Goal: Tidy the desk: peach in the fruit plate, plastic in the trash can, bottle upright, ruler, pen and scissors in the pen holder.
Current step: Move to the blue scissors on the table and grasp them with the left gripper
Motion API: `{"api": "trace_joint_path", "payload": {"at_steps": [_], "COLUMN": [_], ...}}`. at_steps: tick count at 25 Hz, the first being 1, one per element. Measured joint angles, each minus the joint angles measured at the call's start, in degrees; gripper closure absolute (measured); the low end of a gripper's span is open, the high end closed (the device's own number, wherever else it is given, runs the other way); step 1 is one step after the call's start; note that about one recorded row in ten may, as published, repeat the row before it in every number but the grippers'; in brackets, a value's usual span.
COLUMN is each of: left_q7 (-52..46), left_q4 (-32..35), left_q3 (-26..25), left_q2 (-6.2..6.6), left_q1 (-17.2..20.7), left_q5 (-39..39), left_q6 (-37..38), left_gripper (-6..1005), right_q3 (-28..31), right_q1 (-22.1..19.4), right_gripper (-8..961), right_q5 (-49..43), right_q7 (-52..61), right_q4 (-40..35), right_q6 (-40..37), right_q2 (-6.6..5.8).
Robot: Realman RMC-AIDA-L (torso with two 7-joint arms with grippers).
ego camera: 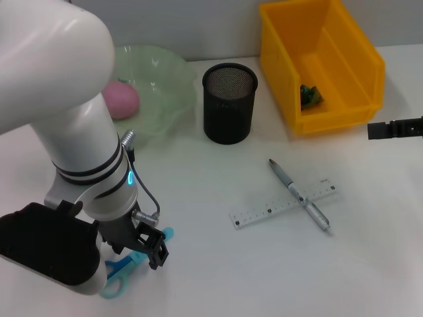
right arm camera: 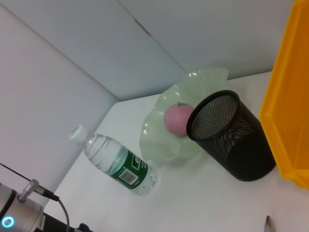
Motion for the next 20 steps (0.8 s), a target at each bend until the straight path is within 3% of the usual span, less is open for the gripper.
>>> {"api": "trace_joint_path", "payload": {"at_steps": [20], "left_q7": [3.2], "left_q4": [-5.7], "left_q3": [1.0], "left_q2": [-0.88], "left_q1": [-2.6], "left_q5": [-0.2], "left_q6": [-4.1], "left_gripper": [440], "right_q3": [-0.2], "right_q1": [-0.9], "right_gripper": [229], "right_q5": [-0.1], "right_q7": [-0.5], "right_q4": [0.1], "right_q6": [-0.1], "right_q2": [0.17]}}
